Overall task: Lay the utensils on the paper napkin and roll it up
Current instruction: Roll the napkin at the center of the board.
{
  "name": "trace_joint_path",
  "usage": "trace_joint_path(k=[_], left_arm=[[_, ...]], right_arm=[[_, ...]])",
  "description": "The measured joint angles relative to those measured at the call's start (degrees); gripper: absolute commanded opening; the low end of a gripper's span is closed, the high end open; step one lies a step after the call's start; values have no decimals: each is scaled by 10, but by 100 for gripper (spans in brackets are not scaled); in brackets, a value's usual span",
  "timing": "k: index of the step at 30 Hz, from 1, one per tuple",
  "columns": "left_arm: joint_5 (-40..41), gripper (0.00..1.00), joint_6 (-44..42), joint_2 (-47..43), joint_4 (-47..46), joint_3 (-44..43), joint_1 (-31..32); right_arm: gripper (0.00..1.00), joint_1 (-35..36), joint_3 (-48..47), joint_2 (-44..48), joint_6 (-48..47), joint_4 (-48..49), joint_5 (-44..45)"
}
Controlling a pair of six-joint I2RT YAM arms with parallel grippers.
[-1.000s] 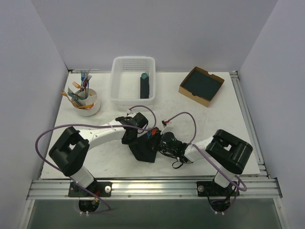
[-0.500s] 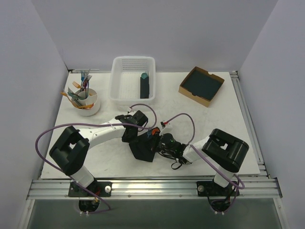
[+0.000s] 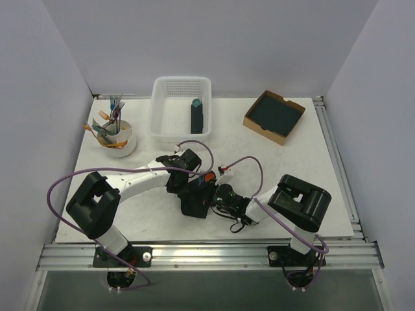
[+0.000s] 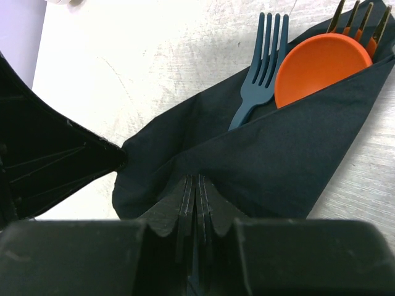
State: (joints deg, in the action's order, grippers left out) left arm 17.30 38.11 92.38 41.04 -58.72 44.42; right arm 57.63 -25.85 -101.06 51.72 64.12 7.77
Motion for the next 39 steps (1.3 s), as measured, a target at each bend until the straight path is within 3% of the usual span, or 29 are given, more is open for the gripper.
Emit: trace_joint_path(k=[21, 39], left_arm=[[-57, 2, -5, -13, 4, -57, 5], [-73, 3, 3, -19, -3, -83, 56]], right_arm=[[0, 10, -3, -3, 14, 0, 25], [0, 10, -3, -7, 33, 5, 27]])
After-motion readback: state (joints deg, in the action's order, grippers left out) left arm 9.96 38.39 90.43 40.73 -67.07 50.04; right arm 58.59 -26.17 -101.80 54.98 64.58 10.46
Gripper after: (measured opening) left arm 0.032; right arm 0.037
